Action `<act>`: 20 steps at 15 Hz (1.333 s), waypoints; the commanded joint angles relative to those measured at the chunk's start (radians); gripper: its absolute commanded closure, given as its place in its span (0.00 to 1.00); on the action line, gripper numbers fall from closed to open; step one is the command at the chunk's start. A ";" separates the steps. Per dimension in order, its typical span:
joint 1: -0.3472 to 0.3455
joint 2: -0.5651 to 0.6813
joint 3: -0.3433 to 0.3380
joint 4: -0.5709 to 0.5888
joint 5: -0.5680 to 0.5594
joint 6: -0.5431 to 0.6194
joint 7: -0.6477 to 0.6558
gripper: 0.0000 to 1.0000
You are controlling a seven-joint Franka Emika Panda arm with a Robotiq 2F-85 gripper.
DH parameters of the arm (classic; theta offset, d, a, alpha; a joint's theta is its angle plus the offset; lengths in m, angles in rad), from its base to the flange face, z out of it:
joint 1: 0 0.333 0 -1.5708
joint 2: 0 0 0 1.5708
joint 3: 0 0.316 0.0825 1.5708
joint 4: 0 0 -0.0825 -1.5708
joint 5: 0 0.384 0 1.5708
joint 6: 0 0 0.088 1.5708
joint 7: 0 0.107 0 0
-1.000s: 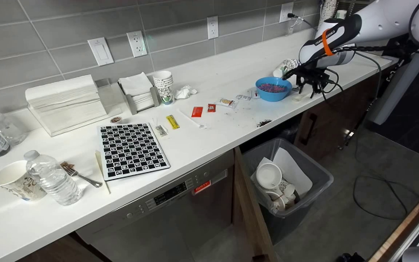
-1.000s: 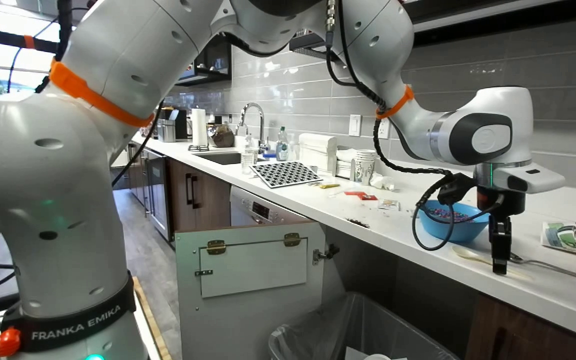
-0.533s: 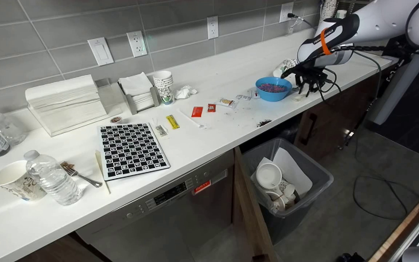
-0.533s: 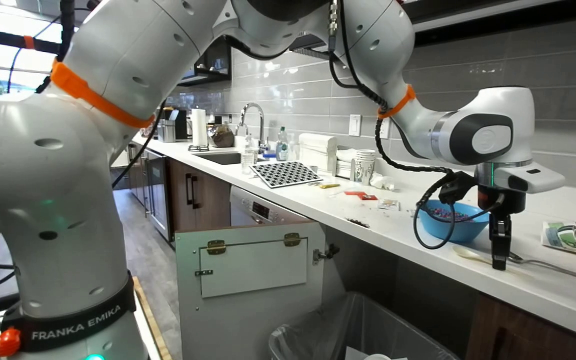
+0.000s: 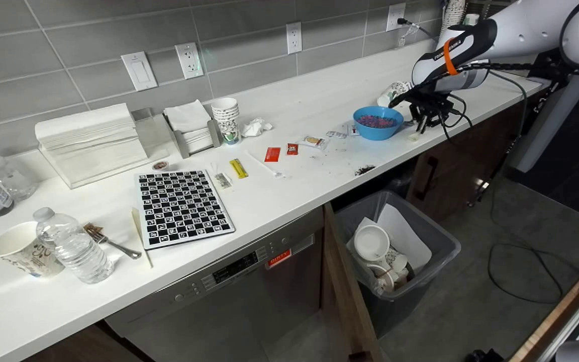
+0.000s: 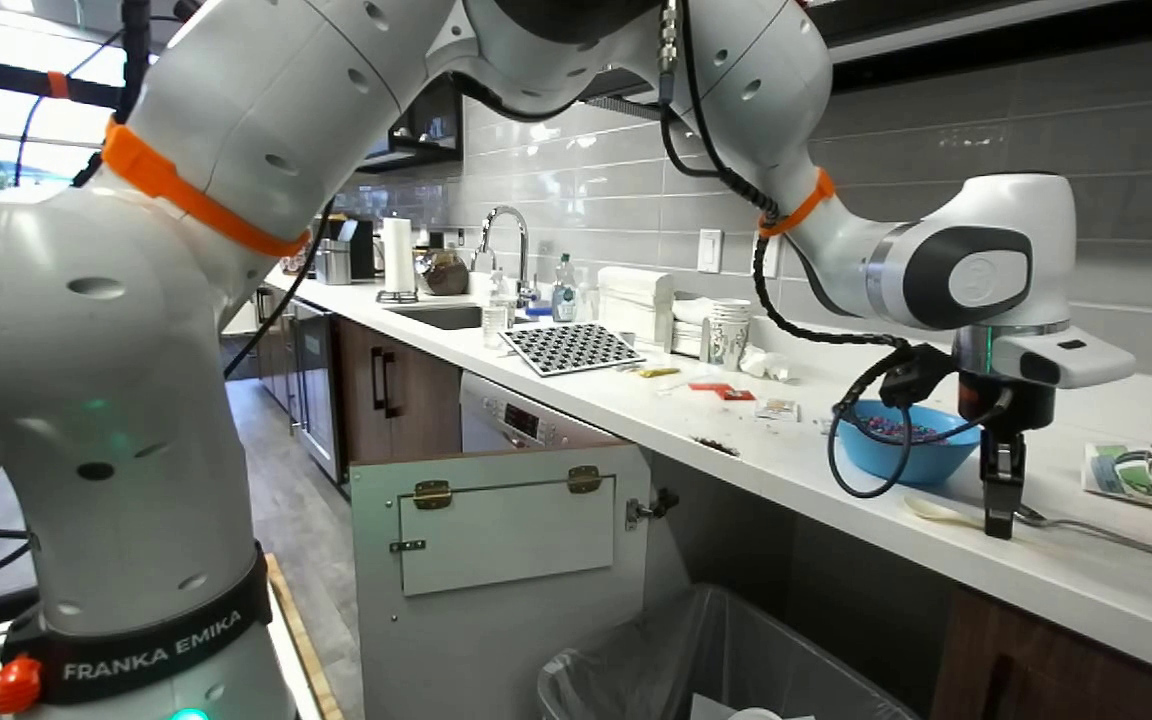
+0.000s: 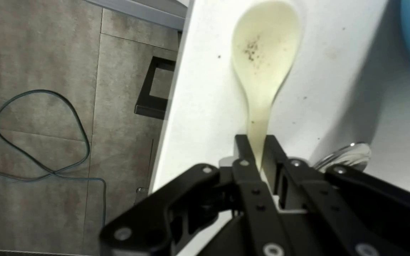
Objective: Pour a spoonful of the blue bowl's contents into the bin
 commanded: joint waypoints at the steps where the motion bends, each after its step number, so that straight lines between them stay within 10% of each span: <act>1: -0.007 -0.008 -0.005 -0.009 0.031 -0.023 -0.010 0.97; 12: 0.093 -0.346 -0.028 -0.273 -0.067 0.117 -0.076 0.97; 20: 0.130 -0.350 0.062 -0.398 0.012 0.602 -0.193 0.97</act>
